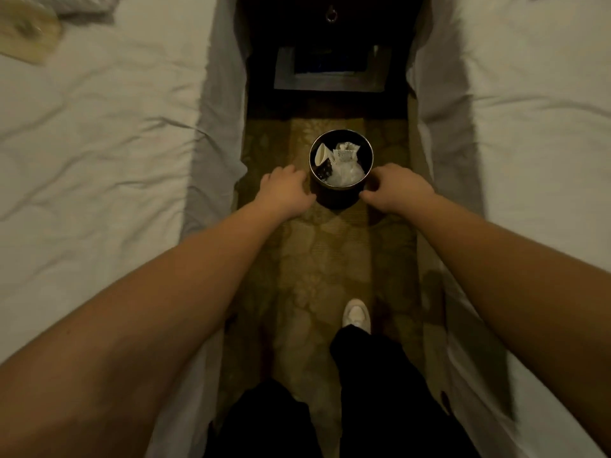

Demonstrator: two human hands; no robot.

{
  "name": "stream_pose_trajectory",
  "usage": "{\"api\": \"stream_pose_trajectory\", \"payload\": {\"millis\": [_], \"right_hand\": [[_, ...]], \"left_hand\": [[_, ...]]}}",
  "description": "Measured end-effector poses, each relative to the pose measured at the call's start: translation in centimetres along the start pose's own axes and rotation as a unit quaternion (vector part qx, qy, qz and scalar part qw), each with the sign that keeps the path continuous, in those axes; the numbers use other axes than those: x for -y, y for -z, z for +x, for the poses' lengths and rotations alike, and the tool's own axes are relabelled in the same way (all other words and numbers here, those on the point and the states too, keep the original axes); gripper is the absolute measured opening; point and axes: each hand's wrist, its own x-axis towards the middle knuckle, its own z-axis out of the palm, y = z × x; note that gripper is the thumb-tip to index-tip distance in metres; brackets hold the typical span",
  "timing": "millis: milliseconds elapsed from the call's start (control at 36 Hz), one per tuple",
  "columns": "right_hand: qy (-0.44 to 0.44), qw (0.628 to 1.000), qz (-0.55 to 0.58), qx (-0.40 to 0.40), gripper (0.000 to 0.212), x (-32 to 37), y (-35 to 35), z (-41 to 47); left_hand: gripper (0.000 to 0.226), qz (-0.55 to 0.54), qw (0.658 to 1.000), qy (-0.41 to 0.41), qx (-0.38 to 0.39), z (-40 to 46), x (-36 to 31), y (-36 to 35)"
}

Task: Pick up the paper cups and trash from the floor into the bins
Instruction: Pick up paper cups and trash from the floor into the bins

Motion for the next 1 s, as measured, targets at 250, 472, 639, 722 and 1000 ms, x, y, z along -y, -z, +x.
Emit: {"api": "stream_pose_trajectory", "payload": {"millis": [250,472,639,722,1000], "right_hand": [[0.024,0.999,0.036,0.016,0.06,0.4,9.1,-11.4],[-0.018,0.998,0.052,-0.023,0.066,-1.0,12.0,-18.4],[-0.092,0.988,0.11,-0.057,0.068,-2.5,11.3,-22.6],[-0.139,0.978,0.14,-0.076,0.067,-2.9,10.2,-25.4],[-0.29,0.914,0.228,-0.166,0.061,0.4,4.1,-39.1]], "left_hand": [[0.055,-0.039,0.999,-0.015,0.017,-10.4,-4.9,10.3],[0.058,-0.016,0.998,-0.051,0.013,-13.8,-7.4,14.7],[0.056,0.01,0.992,-0.121,0.028,-14.8,-8.9,16.0],[0.054,0.015,0.985,-0.168,0.024,-15.9,-9.7,16.5],[0.055,0.06,0.93,-0.357,0.056,-22.5,-13.3,15.4]]}}
